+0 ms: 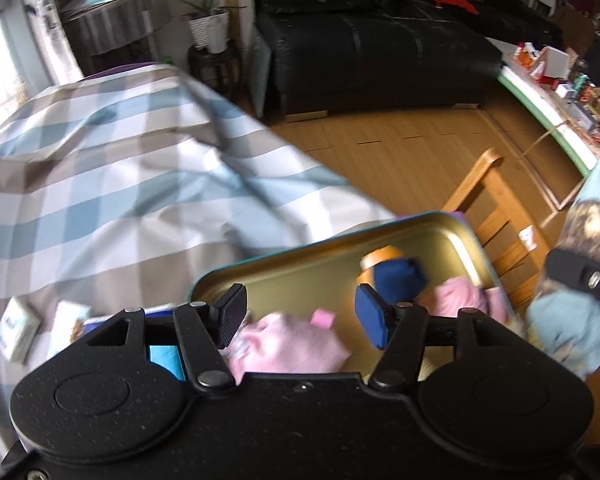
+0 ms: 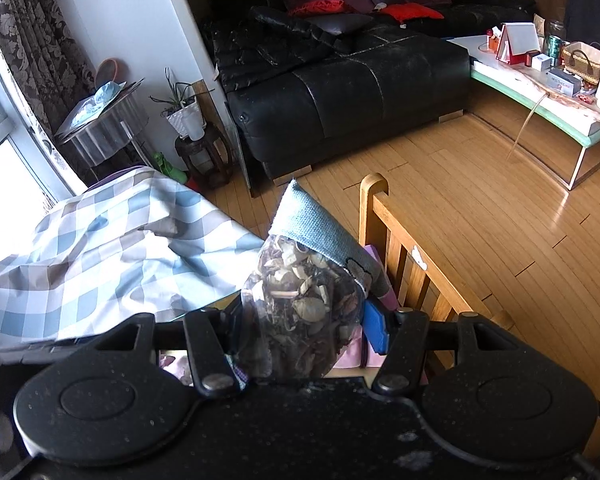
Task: Organize soft objects
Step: 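Carry both held items to the gold tray and open both tools to drop them, then withdraw both open tools from the tray toward the bedspread items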
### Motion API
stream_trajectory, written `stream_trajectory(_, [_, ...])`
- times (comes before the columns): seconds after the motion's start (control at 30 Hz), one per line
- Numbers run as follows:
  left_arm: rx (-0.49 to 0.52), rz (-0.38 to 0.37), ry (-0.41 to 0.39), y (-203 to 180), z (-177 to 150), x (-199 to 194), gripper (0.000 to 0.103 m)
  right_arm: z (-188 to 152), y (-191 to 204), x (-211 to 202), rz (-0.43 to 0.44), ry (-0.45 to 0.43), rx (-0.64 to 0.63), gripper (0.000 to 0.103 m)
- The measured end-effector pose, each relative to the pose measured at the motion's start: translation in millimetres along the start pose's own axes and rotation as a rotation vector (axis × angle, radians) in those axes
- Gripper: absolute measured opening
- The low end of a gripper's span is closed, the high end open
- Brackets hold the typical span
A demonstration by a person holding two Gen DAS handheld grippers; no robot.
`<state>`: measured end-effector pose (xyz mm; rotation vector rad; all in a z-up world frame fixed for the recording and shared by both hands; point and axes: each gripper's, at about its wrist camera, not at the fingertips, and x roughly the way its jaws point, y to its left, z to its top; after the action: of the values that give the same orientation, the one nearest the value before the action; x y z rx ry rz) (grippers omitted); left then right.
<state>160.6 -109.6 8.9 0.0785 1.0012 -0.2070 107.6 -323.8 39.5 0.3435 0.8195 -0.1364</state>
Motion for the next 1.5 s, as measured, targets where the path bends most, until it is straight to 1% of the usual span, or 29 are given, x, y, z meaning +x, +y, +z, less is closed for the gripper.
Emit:
stream_trajectory(0.2, [-0.026, 0.081, 0.009, 26.4, -25.3, -6.4, 0.058, -2.4, 2.0, 3.3, -0.006, 0.023, -0.037, 0.057])
stream_trajectory(0.33, [-0.050, 0.113, 0.035, 43.2, -40.3, -7.7, 0.058, -2.9, 4.3, 6.6, -0.030, 0.037, -0.061, 0.057])
stream_trajectory(0.43, [-0.065, 0.120, 0.042, 52.5, -49.1, -10.1, 0.058, -3.4, 6.2, 13.1, -0.049, 0.070, -0.085, 0.058])
stream_trajectory(0.47, [-0.069, 0.121, 0.042, 55.4, -51.3, -11.0, 0.058, -3.4, 7.5, 15.6, -0.053, 0.082, -0.094, 0.060])
stream_trajectory(0.5, [-0.074, 0.121, 0.043, 57.8, -53.1, -11.5, 0.059, -3.5, 8.8, 17.7, -0.061, 0.092, -0.102, 0.060])
stream_trajectory(0.53, [-0.080, 0.119, 0.044, 59.9, -54.4, -11.9, 0.059, -3.7, 10.8, 19.2, -0.069, 0.097, -0.114, 0.061])
stream_trajectory(0.6, [-0.087, 0.114, 0.046, 63.4, -57.2, -13.1, 0.059, -5.8, 15.0, 20.3, -0.084, 0.089, -0.136, 0.067])
stream_trajectory(0.63, [-0.090, 0.113, 0.046, 65.0, -58.1, -13.5, 0.059, -6.9, 17.3, 20.7, -0.098, 0.082, -0.146, 0.068])
stream_trajectory(0.7, [-0.094, 0.112, 0.044, 68.0, -60.5, -15.2, 0.060, -8.0, 19.9, 20.5, -0.111, 0.072, -0.157, 0.068])
stream_trajectory(0.77, [-0.097, 0.112, 0.041, 71.0, -62.8, -16.4, 0.064, -8.6, 19.5, 21.4, -0.112, 0.074, -0.160, 0.068])
stream_trajectory(0.93, [-0.099, 0.125, 0.037, 75.3, -66.4, -18.8, 0.064, -9.3, 19.0, 22.0, -0.119, 0.075, -0.165, 0.068])
stream_trajectory(1.3, [-0.101, 0.132, 0.063, 76.2, -78.1, -18.4, 0.064, -10.0, 21.2, 22.9, -0.116, 0.082, -0.183, 0.068])
stream_trajectory(1.5, [-0.110, 0.150, 0.055, 85.8, -80.6, -25.2, 0.065, -10.5, 21.4, 23.1, -0.121, 0.079, -0.182, 0.068])
